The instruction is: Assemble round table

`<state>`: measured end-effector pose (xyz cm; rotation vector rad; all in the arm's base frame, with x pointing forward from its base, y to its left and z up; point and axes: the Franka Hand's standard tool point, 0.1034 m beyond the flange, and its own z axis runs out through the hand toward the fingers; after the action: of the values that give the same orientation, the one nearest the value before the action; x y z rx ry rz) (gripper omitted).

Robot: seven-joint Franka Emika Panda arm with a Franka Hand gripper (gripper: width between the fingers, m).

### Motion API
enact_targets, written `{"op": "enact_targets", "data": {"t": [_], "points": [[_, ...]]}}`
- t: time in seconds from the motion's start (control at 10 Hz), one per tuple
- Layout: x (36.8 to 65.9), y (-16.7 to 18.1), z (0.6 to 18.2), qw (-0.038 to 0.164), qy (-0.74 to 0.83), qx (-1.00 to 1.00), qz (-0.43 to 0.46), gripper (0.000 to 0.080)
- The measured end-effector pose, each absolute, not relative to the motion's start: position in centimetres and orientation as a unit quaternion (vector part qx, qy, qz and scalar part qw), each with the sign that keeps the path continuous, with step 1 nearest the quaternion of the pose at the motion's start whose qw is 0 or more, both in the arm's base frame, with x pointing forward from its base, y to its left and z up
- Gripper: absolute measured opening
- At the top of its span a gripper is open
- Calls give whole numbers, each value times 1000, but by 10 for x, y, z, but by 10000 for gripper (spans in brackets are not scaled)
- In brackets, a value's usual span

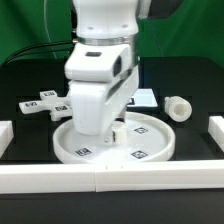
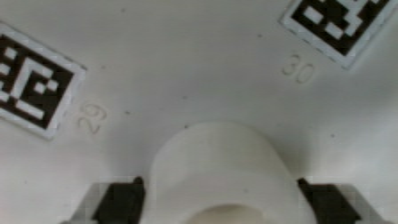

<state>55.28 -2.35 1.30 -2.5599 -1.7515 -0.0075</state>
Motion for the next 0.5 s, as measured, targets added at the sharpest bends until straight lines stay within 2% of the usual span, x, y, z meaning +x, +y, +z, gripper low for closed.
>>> {"op": "enact_targets", "data": {"t": [0.5], "points": [[564,10,13,27,-582,-813,-10,406]]}}
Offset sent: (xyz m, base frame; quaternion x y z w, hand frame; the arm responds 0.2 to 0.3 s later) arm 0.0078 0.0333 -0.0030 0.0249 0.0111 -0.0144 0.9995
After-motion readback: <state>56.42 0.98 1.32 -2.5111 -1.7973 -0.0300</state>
